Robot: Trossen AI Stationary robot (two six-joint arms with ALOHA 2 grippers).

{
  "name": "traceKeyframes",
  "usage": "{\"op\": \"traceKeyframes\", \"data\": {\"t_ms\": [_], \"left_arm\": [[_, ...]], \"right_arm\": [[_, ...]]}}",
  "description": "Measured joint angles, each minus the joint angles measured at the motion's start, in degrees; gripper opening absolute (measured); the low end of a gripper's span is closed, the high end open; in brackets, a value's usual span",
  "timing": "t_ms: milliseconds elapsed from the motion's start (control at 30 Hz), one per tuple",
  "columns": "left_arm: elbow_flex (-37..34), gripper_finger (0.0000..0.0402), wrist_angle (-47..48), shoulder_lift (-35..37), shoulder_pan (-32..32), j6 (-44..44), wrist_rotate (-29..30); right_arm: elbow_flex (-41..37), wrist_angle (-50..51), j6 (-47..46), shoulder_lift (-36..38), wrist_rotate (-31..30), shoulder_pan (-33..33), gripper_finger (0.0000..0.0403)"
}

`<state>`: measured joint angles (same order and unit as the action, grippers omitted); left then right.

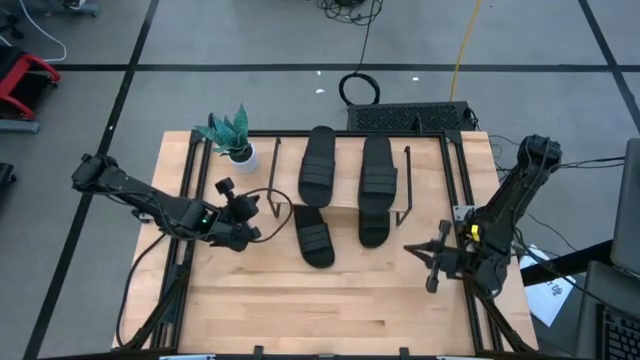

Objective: Pick and place slides into the shelf
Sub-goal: Adjust the shelf

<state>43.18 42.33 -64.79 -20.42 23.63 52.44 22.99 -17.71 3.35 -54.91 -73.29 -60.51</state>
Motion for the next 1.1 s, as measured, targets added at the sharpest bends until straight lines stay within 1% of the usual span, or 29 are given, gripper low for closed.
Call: {"op": "traceKeyframes", "data": {"t_ms": [67,167,233,300,433,567,667,833,967,1100], "left_arm": [[0.0,0.0,-2.12,0.0,0.22,-1.8,-1.04],[0.0,0.0,-6.65,-0.02,0.22,-5.03,-1.5],[0.02,0.0,-9.36,0.0,0.3,-6.84,-1.51],[0.02,0.0,-10.12,0.0,0.81,-7.4,-1.68],[0.02,0.0,-10.08,0.0,2.44,-6.72,-1.83],[0.02,0.0,-9.97,0.0,3.71,-5.98,-1.82],[-0.72,0.0,-10.59,0.0,4.94,-5.52,-1.51],[-4.76,0.0,-13.98,0.0,7.74,-5.05,-1.49],[-8.75,0.0,-20.9,0.0,9.91,-7.45,-3.64],[-11.9,0.0,-29.86,-0.01,11.46,-13.41,-7.41]], "right_arm": [[-1.17,0.23,-1.44,1.33,1.57,0.02,0.0],[-2.76,1.37,-5.93,3.84,1.83,0.67,0.0],[-3.35,4.18,-10.21,5.88,4.87,1.72,0.0],[-3.51,8.06,-15.2,7.42,8.37,3.43,0.0],[-3.51,16.24,-24.82,8.54,13.17,8.18,0.0],[-3.51,21.64,-31.08,8.67,13.66,13.27,0.0],[-3.52,22.85,-31.99,8.69,14.43,16.24,0.0],[-3.51,23.07,-30.78,8.67,16.84,19.55,0.0],[-3.52,24.73,-30.21,8.4,17.14,20.76,0.0],[-3.53,28.2,-30.33,8.23,19.13,22.28,0.0]]}}
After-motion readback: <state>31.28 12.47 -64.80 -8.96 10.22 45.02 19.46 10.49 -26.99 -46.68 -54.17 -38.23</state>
